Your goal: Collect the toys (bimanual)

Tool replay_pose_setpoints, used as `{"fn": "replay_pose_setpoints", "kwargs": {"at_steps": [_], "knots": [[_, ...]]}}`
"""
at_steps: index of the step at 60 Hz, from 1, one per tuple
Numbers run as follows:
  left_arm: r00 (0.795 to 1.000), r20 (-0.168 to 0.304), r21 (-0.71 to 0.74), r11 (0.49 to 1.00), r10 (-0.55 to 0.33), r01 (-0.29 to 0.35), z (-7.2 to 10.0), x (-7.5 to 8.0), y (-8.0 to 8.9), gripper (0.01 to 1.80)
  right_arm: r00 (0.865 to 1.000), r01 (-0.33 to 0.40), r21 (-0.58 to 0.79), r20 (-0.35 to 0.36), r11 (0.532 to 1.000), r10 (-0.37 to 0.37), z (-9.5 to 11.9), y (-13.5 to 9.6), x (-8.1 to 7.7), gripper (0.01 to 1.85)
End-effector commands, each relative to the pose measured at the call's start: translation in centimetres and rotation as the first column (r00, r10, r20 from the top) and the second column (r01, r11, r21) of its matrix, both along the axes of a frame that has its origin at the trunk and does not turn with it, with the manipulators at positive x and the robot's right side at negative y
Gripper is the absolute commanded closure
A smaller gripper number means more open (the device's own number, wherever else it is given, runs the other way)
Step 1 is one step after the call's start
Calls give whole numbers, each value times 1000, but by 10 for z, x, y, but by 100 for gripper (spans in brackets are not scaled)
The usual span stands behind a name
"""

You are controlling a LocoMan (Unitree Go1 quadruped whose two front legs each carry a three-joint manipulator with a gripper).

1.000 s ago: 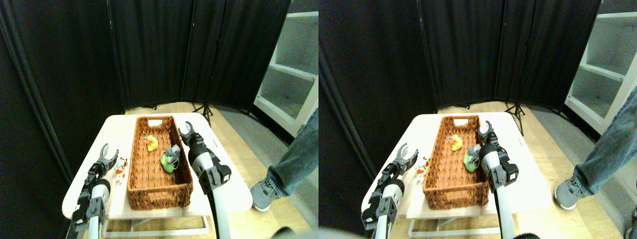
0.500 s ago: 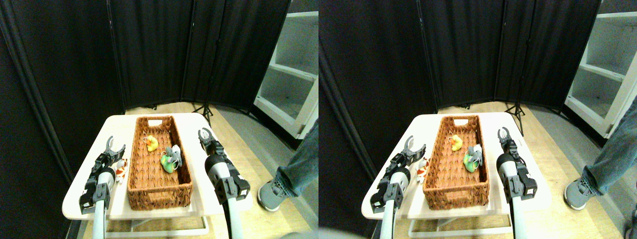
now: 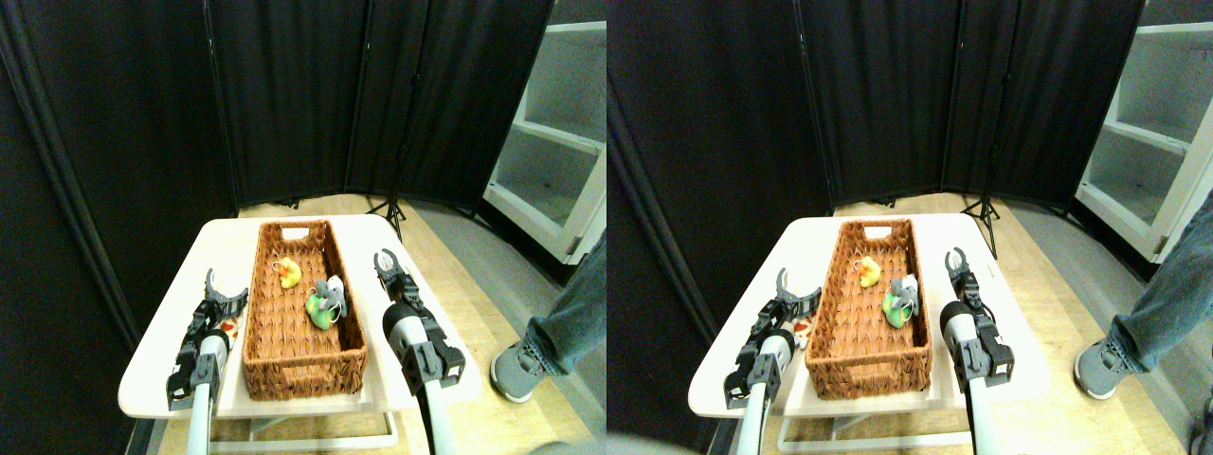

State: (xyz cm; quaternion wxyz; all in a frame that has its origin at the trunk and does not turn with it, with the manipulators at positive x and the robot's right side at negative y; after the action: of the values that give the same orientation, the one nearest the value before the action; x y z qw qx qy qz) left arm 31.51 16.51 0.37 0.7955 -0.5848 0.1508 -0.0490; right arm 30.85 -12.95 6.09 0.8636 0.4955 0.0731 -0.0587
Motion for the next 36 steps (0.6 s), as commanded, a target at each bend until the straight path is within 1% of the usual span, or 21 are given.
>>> {"fn": "replay_pose_setpoints", "kwargs": {"at_steps": [1, 3, 10, 13, 16, 17, 21, 25, 26, 28, 36], "knots": [[999, 32, -11, 1000, -10, 10, 8, 1, -3, 105, 999, 7, 5, 35, 1000, -7, 3, 3, 5, 185], [1000, 30, -4, 1000, -7, 7, 8, 0, -3, 103, 999, 4, -1, 39, 1000, -4, 3, 4, 5, 185], [1000, 25, -7, 1000, 12, -12, 5, -3, -1, 105, 999, 24, 41, 31, 999, -25, 3, 5, 5, 185], [1000, 20, -5, 1000, 12, -12, 4, -5, -2, 105, 999, 13, 46, 32, 999, -15, 2, 6, 5, 185], [1000, 16, -5, 1000, 16, -16, 2, -7, -2, 105, 1000, 18, 77, 19, 997, -20, 2, 7, 5, 185], [1000, 17, -6, 1000, 14, -14, 1, -6, -2, 105, 1000, 9, 87, 19, 996, -10, 2, 7, 6, 185], [1000, 11, -11, 1000, 24, -24, 0, -7, -3, 104, 1000, 2, 81, 20, 997, -4, 2, 8, 6, 185], [999, 11, -8, 999, 34, -34, -5, -7, -2, 104, 1000, -4, 89, 23, 996, 1, 2, 9, 6, 185], [999, 7, -13, 999, 38, -38, -6, -7, -1, 105, 1000, 5, 107, 18, 994, -7, 2, 9, 6, 185], [998, -3, -31, 998, 57, -57, -9, -7, -1, 108, 1000, 8, 87, 21, 996, -9, 2, 9, 5, 185], [997, 4, -42, 997, 71, -70, -20, -10, 0, 113, 1000, 9, 88, 27, 996, -11, 1, 8, 7, 185]]}}
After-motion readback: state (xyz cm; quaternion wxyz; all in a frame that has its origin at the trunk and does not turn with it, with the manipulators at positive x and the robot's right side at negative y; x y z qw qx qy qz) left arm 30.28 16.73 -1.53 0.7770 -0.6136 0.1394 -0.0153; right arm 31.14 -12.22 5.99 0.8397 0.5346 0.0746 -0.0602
